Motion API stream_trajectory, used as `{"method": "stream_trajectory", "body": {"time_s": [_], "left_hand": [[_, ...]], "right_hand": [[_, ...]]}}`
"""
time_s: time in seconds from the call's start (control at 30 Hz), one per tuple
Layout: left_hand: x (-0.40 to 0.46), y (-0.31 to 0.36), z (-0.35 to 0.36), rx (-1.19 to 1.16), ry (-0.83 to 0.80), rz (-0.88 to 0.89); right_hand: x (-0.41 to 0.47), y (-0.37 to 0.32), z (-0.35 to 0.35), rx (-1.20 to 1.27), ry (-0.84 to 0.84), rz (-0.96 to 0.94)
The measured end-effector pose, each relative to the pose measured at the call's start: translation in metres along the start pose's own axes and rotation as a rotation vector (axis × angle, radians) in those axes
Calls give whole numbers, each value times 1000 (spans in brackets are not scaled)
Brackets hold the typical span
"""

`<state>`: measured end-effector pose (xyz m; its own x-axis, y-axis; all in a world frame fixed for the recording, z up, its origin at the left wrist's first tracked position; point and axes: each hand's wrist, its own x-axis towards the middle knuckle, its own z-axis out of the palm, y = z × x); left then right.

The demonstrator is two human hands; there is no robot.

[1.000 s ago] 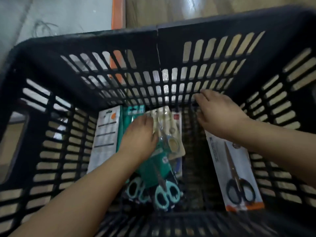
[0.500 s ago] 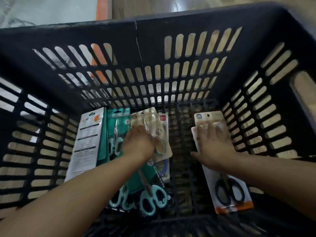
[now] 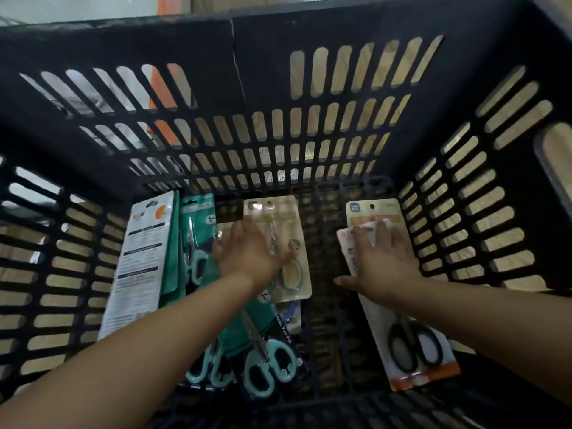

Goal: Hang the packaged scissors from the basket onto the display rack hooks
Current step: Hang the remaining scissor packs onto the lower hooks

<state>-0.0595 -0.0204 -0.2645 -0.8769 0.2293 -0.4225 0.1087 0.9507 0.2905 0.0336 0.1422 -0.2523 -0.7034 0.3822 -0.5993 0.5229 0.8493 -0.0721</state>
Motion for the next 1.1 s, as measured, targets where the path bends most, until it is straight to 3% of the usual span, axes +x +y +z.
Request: {"method": "stream_trajectory", "body": {"time_s": [0.33,0.5,0.63,0.77,1.1], "left_hand": [[5,6,0,-264,17,69],[11,14,-7,-597,-60,-104],[15,17,-14,-775,-164,-165],[15,18,-17,-805,-213,-159],[1,28,-41,-1028,-228,-117]], "right_hand": [[4,0,-14,195,68,144],[7,0,-15,337,69,214],[12,0,-17,431,-56,207],[11,1,-17,503,-151,239],[0,-6,-38,559,-178,113]]}}
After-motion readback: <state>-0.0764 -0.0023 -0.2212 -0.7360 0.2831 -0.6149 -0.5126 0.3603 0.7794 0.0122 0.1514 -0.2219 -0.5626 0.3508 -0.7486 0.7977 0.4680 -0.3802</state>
